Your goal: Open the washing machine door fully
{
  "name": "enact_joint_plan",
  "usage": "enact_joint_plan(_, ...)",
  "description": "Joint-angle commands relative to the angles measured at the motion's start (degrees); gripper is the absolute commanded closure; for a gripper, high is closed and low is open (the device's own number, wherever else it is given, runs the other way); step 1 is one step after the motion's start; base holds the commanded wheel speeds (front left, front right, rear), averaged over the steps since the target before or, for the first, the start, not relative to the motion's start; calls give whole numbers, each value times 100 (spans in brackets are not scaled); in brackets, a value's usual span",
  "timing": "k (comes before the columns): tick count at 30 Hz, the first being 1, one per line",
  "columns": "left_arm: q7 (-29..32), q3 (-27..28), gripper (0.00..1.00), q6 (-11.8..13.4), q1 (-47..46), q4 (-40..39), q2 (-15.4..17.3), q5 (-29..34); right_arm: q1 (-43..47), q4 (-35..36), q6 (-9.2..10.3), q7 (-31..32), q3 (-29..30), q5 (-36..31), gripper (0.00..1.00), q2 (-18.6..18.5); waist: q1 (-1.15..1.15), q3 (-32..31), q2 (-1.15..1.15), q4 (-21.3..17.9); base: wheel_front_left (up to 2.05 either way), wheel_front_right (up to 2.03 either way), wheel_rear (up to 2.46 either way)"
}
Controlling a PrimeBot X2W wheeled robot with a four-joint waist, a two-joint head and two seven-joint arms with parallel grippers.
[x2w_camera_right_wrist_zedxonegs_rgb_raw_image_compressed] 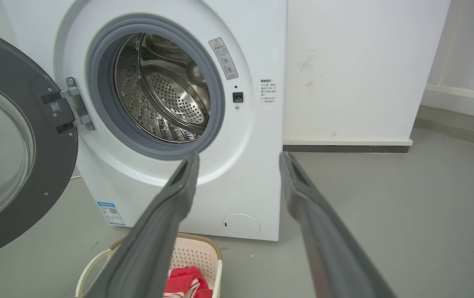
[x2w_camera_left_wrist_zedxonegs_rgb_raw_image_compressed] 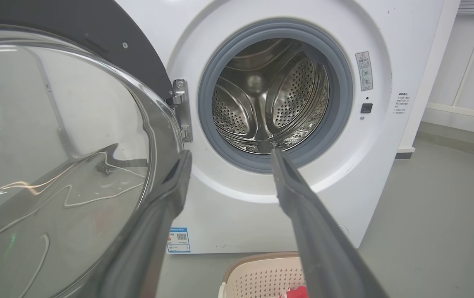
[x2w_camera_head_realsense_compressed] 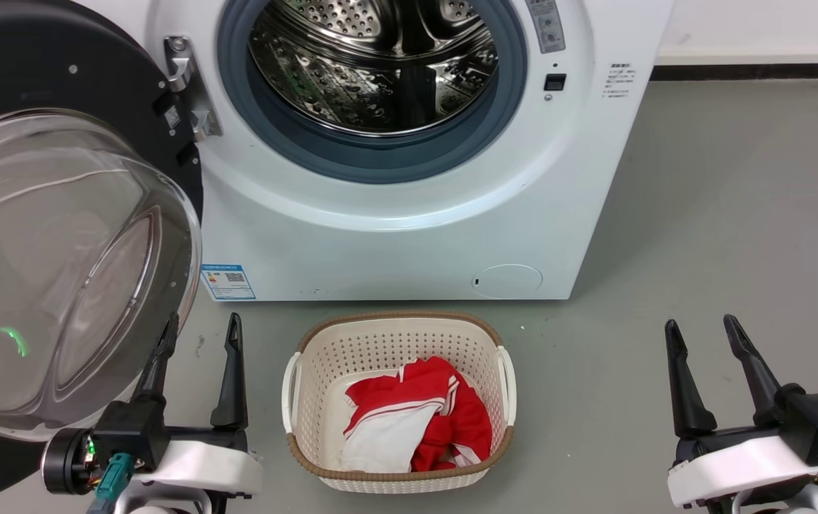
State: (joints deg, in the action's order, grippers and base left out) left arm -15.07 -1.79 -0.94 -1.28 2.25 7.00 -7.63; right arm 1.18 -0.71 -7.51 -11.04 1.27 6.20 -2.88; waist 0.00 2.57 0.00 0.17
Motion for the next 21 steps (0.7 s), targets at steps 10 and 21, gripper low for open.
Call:
enact_joint_plan(10, -13, 59, 0, 25, -112, 142, -35, 43, -124, -34, 4, 6, -29, -2, 0, 5, 0, 74, 0, -105, 0, 0, 0)
enact_joint_plan(21, -13, 79, 0, 2, -93, 223, -99, 68, -124, -37, 4, 17, -22, 33, 0, 5, 0, 80, 0, -75, 0, 0, 0)
